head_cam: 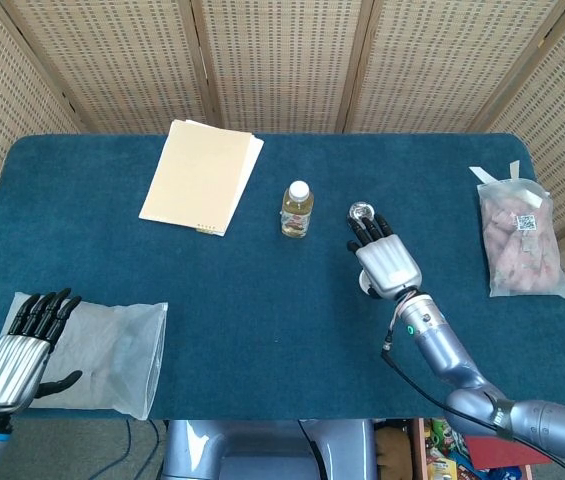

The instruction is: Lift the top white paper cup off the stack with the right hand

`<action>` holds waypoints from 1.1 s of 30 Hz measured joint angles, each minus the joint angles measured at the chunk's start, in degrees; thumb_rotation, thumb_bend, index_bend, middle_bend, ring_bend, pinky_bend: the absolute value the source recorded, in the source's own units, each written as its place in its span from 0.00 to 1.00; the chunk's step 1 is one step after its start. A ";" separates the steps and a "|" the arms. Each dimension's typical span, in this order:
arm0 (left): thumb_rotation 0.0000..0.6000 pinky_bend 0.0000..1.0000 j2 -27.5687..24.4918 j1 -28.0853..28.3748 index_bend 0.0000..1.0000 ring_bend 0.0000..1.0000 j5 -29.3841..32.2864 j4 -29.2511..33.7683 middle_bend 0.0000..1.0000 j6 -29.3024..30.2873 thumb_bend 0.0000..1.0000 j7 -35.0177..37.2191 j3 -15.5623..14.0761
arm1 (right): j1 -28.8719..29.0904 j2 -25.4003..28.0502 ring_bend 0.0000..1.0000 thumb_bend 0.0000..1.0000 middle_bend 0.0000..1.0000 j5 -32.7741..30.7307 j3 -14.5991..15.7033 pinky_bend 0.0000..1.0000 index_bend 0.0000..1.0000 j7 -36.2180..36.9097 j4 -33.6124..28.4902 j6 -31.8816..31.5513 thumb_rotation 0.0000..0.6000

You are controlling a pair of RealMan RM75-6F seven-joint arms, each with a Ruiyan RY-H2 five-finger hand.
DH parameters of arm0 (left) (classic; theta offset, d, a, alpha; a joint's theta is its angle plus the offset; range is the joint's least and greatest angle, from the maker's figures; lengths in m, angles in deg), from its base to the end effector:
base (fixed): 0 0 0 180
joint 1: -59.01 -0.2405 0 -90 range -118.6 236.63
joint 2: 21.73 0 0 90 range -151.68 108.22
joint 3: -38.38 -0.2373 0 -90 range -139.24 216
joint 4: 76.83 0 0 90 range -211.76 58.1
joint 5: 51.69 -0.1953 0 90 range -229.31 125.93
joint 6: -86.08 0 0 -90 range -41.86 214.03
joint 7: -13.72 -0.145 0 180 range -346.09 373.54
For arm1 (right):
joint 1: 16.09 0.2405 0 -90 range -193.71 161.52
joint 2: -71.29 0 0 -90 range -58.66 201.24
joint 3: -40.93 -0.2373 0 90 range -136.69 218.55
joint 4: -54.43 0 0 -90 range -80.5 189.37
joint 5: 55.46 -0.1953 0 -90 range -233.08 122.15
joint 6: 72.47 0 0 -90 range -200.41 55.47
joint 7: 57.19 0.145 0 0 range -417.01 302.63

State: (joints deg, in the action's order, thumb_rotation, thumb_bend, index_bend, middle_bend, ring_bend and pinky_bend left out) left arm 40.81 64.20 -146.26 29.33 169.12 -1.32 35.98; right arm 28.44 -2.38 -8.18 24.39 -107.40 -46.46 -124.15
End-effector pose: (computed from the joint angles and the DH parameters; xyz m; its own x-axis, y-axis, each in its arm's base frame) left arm -0.2305 0.1564 0.1338 0.4590 0.0965 0.8832 0.8798 -0.1877 -0.4367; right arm -0.1142 -0.3424 0.0651 0.7222 -0.1634 0.6721 -0.6756 -0.3749 0.6348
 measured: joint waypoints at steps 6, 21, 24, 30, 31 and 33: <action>1.00 0.00 0.27 0.16 0.00 0.00 0.04 0.09 0.00 -0.42 0.15 -0.58 -0.09 | 3.43 -0.76 0.00 0.20 0.06 -5.11 1.93 0.00 0.29 -4.03 1.35 -0.75 1.00; 1.00 0.00 0.56 0.59 0.00 0.00 0.14 -0.12 0.00 -0.83 0.15 -0.29 -0.06 | 8.88 -1.77 0.00 0.20 0.07 -14.02 6.09 0.00 0.33 -9.72 3.42 -4.29 1.00; 1.00 0.00 0.61 0.64 0.00 0.00 0.12 -0.18 0.00 -0.90 0.15 -0.34 -0.11 | 9.81 -1.78 0.00 0.20 0.08 -15.08 6.76 0.00 0.33 -10.18 3.55 -4.75 1.00; 1.00 0.00 0.71 0.74 0.00 0.00 0.00 -0.27 0.00 -1.05 0.15 -0.37 -0.21 | 10.65 -1.75 0.00 0.20 0.08 -16.32 8.15 0.00 0.33 -10.48 3.70 -5.62 1.00; 1.00 0.00 0.73 0.75 0.00 0.00 -0.04 -0.28 0.00 -1.05 0.15 -0.38 -0.24 | 10.71 -1.75 0.00 0.20 0.08 -16.44 8.28 0.00 0.33 -10.32 3.71 -5.69 1.00; 1.00 0.00 0.75 0.76 0.00 0.00 -0.09 -0.24 0.00 -1.04 0.15 -0.47 -0.26 | 10.88 -1.76 0.00 0.20 0.08 -16.65 8.65 0.00 0.33 -9.96 3.80 -5.77 1.00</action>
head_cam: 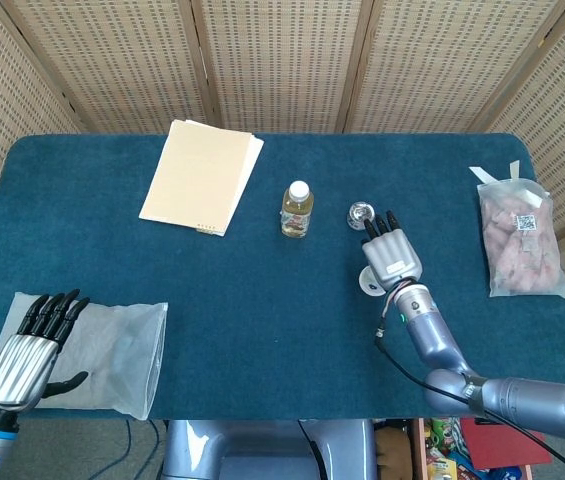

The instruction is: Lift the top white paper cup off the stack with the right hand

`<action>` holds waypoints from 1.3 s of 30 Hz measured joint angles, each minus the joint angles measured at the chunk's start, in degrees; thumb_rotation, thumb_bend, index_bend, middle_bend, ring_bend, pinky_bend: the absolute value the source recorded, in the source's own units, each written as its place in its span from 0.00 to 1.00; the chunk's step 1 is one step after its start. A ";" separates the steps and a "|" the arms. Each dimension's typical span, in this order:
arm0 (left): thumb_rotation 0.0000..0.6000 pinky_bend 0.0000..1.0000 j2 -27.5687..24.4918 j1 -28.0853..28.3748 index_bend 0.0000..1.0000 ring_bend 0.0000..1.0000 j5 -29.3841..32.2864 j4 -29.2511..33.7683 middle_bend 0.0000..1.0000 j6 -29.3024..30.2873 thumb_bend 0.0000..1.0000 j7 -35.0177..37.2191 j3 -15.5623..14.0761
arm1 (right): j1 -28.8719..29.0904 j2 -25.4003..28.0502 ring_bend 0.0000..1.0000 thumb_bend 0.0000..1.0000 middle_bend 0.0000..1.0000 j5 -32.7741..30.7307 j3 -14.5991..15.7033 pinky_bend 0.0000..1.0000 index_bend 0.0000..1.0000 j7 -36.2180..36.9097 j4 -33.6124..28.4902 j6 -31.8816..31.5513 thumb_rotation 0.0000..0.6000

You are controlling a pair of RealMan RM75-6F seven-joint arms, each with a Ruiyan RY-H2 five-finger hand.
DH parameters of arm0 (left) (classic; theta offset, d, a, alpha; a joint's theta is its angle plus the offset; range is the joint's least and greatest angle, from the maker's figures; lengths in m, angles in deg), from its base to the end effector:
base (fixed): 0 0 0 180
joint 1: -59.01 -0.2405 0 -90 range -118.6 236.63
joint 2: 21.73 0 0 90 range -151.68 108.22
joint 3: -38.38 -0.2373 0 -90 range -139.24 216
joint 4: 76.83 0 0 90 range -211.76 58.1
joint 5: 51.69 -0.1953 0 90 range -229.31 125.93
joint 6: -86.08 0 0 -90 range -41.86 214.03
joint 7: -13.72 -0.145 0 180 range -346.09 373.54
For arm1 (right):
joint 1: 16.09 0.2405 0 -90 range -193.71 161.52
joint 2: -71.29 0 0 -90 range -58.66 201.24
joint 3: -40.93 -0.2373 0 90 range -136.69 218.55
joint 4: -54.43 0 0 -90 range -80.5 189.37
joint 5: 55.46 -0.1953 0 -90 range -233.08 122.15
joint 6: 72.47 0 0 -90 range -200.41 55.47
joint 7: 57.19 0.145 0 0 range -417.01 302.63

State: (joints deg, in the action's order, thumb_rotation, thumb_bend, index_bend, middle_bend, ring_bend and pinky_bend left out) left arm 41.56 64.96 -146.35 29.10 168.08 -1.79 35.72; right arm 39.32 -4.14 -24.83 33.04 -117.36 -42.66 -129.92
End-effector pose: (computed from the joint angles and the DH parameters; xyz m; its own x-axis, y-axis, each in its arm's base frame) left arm -0.2286 0.1580 0.1276 0.4621 0.1106 0.8799 0.8766 -0.2069 -0.4344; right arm -0.1253 -0.3590 0.0538 0.8368 -0.2200 0.5014 -0.5473 -0.3058 0.7791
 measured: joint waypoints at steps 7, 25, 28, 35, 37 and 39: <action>1.00 0.00 0.08 0.09 0.00 0.00 -0.29 0.06 0.00 -0.08 0.15 -0.07 -0.16 | 0.55 -0.54 0.00 0.20 0.08 -0.30 1.15 0.00 0.34 0.82 1.01 -0.03 1.00; 1.00 0.00 0.24 0.31 0.00 0.00 -0.45 -0.01 0.00 -0.18 0.15 0.02 -0.23 | 2.21 -2.02 0.00 0.20 0.09 -1.24 3.24 0.00 0.35 0.46 3.11 -1.21 1.00; 1.00 0.00 0.24 0.31 0.00 0.00 -0.68 0.03 0.00 -0.10 0.15 0.01 -0.31 | 2.45 -2.20 0.00 0.20 0.09 -1.55 3.53 0.00 0.35 0.37 3.36 -1.23 1.00; 1.00 0.00 0.21 0.37 0.00 0.00 -0.63 0.07 0.00 -0.26 0.15 -0.02 -0.39 | 2.89 -2.69 0.00 0.20 0.09 -1.94 4.12 0.00 0.35 0.33 3.83 -1.42 1.00; 1.00 0.00 0.18 0.42 0.00 0.00 -0.60 0.08 0.00 -0.37 0.15 -0.10 -0.42 | 2.99 -2.75 0.00 0.20 0.09 -1.97 4.25 0.00 0.35 0.28 3.89 -1.53 1.00; 1.00 0.00 0.21 0.43 0.00 0.00 -0.60 0.09 0.00 -0.39 0.15 -0.16 -0.43 | 3.11 -2.82 0.00 0.20 0.09 -1.91 4.39 0.00 0.35 0.13 3.96 -1.83 1.00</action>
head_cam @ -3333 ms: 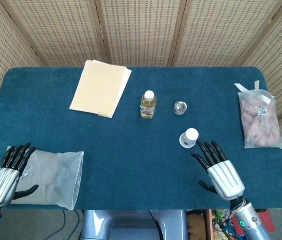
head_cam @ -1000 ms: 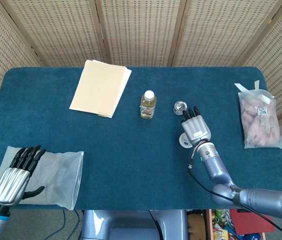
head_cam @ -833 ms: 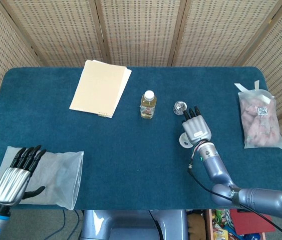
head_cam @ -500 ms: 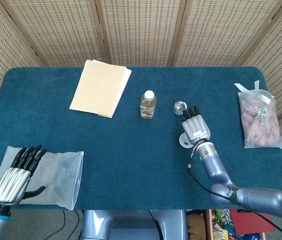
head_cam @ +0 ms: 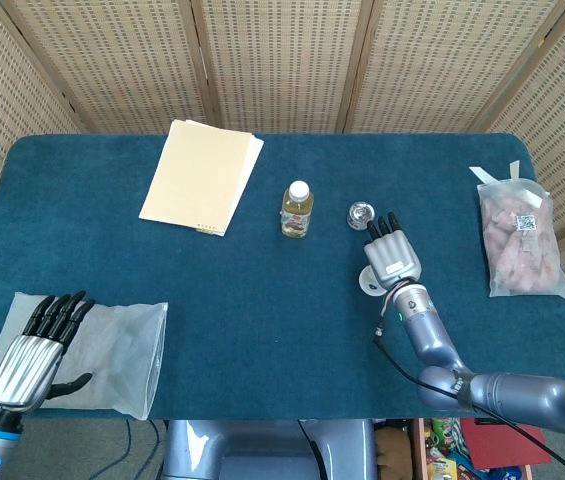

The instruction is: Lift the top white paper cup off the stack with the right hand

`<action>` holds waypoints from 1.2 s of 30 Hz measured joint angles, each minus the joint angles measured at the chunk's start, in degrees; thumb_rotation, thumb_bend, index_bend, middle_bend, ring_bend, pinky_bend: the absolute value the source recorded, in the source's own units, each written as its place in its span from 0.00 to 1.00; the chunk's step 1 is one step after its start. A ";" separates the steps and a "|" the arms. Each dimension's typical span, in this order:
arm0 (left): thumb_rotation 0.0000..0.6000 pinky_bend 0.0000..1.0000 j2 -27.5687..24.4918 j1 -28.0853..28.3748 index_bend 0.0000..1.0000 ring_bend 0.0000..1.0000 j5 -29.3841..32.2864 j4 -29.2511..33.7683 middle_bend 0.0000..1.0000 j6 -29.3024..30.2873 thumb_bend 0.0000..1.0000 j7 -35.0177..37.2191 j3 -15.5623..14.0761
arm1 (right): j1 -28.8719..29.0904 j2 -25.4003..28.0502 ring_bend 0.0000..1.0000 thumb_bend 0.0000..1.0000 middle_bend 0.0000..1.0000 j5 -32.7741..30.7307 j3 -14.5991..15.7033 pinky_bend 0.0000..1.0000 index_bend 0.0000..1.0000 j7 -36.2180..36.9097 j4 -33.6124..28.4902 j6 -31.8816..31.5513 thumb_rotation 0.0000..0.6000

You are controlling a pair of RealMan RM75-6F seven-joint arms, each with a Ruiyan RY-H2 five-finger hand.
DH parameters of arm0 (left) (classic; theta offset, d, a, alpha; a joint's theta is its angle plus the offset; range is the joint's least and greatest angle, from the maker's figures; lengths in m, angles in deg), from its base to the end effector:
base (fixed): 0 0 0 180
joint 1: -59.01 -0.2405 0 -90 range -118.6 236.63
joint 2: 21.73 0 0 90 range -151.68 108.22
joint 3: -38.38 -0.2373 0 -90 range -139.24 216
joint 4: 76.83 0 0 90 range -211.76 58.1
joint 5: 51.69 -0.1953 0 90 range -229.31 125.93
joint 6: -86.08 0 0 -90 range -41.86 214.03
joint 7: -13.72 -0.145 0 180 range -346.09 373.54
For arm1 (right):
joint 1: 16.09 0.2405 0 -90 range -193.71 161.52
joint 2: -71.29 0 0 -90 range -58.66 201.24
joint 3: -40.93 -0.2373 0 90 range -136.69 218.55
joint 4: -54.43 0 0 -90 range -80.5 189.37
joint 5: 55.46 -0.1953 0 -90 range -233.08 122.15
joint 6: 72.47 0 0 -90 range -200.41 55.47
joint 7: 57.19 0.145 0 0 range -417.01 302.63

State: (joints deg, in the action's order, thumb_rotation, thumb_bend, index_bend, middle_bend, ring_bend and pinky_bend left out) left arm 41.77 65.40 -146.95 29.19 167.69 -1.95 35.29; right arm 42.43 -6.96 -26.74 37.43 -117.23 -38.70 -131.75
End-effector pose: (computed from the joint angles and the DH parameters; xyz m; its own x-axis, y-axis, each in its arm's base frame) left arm -0.2260 0.1577 0.1245 0.4630 0.1177 0.8785 0.8740 -0.2256 -0.4303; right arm -0.1331 -0.3640 0.0430 0.8669 -0.2194 0.4475 -0.4963 -0.2970 0.8158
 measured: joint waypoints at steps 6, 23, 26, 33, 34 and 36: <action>1.00 0.00 -0.01 -0.01 0.00 0.00 -0.08 0.06 0.00 0.18 0.15 0.03 0.03 | 0.31 -0.12 0.00 0.20 0.09 -0.29 0.34 0.00 0.36 -0.27 0.28 -0.28 1.00; 1.00 0.00 -0.07 0.09 0.00 0.00 -0.38 0.11 0.00 0.17 0.15 0.35 -0.12 | 0.93 -0.72 0.00 0.20 0.11 -0.67 1.19 0.00 0.39 -0.70 0.54 -0.67 1.00; 1.00 0.00 -0.08 0.09 0.00 0.00 -0.35 0.09 0.00 0.20 0.15 0.40 -0.11 | 0.99 -0.76 0.00 0.20 0.11 -0.65 1.29 0.00 0.39 -0.70 0.48 -0.76 1.00; 1.00 0.00 -0.08 0.10 0.00 0.00 -0.34 0.08 0.00 0.23 0.15 0.40 -0.10 | 1.16 -0.91 0.00 0.20 0.11 -0.71 1.52 0.00 0.39 -0.79 0.39 -0.89 1.00; 1.00 0.00 -0.08 0.11 0.00 0.00 -0.35 0.08 0.00 0.25 0.15 0.41 -0.10 | 1.18 -0.94 0.00 0.20 0.11 -0.72 1.54 0.00 0.40 -0.82 0.44 -0.91 1.00; 1.00 0.00 -0.09 0.11 0.00 0.00 -0.40 0.09 0.00 0.25 0.15 0.42 -0.13 | 1.26 -1.01 0.00 0.20 0.11 -0.77 1.61 0.00 0.40 -0.95 0.55 -0.97 1.00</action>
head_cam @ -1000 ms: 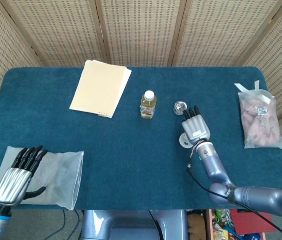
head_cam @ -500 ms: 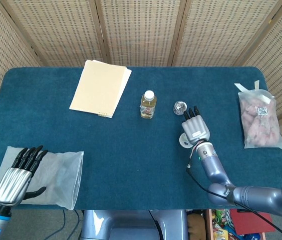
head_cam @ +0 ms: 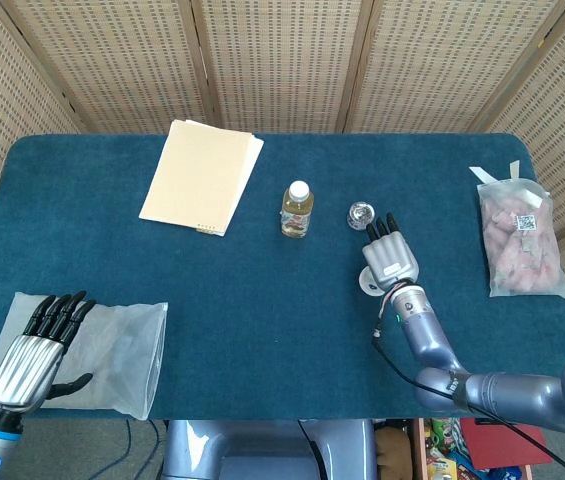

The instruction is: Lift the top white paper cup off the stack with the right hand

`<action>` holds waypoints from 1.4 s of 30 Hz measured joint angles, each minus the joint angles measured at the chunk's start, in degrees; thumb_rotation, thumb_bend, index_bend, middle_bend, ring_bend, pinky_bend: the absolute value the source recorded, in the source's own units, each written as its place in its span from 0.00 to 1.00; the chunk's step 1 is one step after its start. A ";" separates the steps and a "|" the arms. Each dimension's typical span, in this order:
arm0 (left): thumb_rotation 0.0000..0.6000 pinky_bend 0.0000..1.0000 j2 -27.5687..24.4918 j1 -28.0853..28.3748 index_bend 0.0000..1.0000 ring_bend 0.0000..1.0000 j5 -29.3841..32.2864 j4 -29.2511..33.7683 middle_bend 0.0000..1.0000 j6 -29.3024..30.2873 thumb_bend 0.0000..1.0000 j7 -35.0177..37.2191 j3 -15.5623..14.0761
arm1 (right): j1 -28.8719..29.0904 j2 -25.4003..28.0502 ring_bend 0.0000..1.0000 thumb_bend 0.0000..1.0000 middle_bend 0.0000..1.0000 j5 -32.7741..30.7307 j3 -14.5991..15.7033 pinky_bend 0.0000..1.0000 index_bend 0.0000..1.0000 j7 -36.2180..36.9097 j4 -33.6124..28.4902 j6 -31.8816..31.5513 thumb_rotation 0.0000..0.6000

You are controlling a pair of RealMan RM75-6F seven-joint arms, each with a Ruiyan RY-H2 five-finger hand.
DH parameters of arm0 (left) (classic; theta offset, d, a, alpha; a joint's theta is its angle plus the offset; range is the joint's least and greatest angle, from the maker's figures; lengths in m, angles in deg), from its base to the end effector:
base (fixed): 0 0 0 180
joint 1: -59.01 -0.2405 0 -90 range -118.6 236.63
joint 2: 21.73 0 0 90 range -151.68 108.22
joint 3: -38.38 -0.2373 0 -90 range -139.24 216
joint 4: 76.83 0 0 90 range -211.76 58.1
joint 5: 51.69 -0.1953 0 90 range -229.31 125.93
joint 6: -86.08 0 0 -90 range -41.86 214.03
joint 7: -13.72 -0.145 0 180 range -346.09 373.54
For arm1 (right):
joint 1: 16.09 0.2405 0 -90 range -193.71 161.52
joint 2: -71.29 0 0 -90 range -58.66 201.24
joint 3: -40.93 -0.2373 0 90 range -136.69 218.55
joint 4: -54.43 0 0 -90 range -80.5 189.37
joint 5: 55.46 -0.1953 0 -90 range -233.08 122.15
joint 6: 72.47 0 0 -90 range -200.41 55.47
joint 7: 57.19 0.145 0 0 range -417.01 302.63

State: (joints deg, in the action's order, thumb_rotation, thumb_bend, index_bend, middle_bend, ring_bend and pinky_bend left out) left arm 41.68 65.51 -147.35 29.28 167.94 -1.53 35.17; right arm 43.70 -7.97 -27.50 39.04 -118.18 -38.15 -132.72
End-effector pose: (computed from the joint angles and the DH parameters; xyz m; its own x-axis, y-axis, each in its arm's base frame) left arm -0.2246 0.1577 0.1250 0.4568 0.1145 0.8822 0.8758 -0.2318 -0.4234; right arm -0.1329 -0.3632 0.0380 0.8835 -0.2128 0.4172 -0.4658 -0.3053 0.8306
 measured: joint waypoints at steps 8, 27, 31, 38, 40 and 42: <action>1.00 0.00 0.06 0.05 0.00 0.00 -0.13 0.01 0.00 -0.08 0.15 -0.01 -0.08 | 0.22 -0.28 0.00 0.20 0.12 -0.02 0.29 0.00 0.42 -0.47 0.04 -0.27 1.00; 1.00 0.00 0.06 0.17 0.00 0.00 -0.05 0.06 0.00 -0.26 0.15 -0.14 -0.11 | 1.30 0.77 0.00 0.20 0.12 -0.02 0.41 0.00 0.44 -3.30 -2.71 -2.65 1.00; 1.00 0.00 0.02 0.15 0.00 0.00 -0.08 0.06 0.00 -0.19 0.15 -0.06 -0.13 | 1.86 1.49 0.00 0.20 0.12 -0.70 0.30 0.00 0.44 -4.72 -4.10 -3.59 1.00; 1.00 0.00 -0.08 0.10 0.00 0.00 -0.17 0.01 0.00 -0.01 0.15 0.18 -0.14 | 2.42 2.27 0.00 0.20 0.12 -1.79 0.25 0.00 0.45 -6.06 -5.26 -4.42 1.00; 1.00 0.00 -0.10 0.09 0.00 0.00 -0.19 0.00 0.00 0.04 0.15 0.22 -0.13 | 2.48 2.39 0.00 0.20 0.12 -1.84 0.31 0.00 0.45 -6.13 -5.45 -4.50 1.00; 1.00 0.00 -0.10 0.09 0.00 0.00 -0.22 0.01 0.00 0.09 0.15 0.25 -0.12 | 2.51 2.44 0.00 0.20 0.12 -1.90 0.40 0.00 0.45 -6.19 -5.50 -4.42 1.00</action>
State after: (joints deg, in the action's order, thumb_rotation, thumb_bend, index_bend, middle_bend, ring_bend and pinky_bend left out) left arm 41.58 65.59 -147.57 29.29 168.03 -1.28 35.05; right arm 46.21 -5.53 -29.41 39.44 -124.37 -43.66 -137.14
